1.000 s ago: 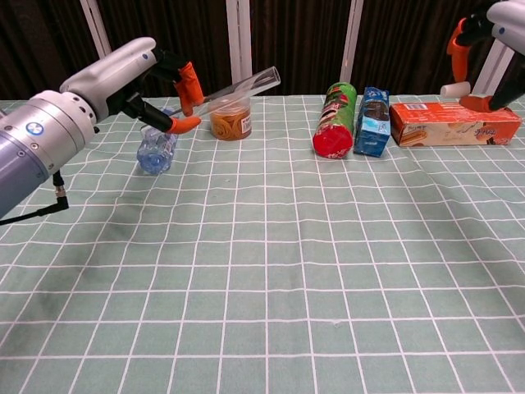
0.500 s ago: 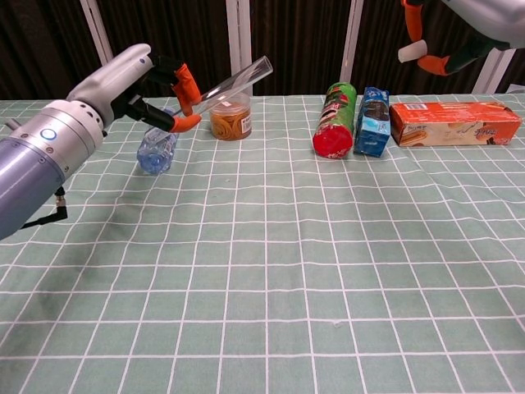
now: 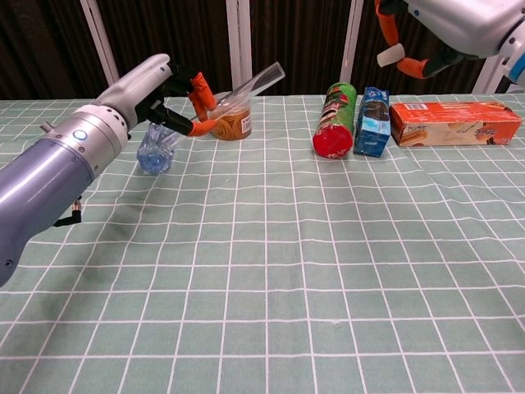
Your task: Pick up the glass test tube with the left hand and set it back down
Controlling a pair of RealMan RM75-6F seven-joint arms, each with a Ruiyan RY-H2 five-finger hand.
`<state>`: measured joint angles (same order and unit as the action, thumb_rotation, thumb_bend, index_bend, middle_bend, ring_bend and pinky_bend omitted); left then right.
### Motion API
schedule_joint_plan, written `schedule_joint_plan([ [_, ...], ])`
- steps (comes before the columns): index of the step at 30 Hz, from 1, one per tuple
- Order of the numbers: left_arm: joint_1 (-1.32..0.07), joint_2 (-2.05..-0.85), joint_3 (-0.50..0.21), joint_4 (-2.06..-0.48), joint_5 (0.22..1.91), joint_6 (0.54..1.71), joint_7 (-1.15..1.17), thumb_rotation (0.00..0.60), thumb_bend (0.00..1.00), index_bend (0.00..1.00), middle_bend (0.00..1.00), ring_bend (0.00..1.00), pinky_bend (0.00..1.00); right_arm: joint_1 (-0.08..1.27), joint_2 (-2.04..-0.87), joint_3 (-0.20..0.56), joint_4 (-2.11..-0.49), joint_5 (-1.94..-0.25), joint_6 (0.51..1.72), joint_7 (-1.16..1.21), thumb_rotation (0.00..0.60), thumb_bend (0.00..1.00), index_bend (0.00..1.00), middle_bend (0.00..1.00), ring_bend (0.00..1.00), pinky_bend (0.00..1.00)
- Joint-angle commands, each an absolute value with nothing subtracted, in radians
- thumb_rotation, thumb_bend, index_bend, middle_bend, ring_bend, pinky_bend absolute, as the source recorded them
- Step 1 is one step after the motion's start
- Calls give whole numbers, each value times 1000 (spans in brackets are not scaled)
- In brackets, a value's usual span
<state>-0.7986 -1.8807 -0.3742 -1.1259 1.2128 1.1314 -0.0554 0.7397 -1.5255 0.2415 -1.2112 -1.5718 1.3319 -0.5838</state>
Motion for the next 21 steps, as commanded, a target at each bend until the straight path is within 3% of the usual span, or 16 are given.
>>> schedule_joint_plan([
  [1,-808,-1883,-375,-1122,1214,1122,-51,600,584,604,564,132,0,757,-1540,245,-1199,-1575,1319,-589,600,451,618,293,125,82],
  [21,-850,-1963,-412,-1077,1163,1125,-8,600,584,604,563,132,0,836,-1626,280,-1132,-1548,1285,-613,600,456,631,293,125,82],
])
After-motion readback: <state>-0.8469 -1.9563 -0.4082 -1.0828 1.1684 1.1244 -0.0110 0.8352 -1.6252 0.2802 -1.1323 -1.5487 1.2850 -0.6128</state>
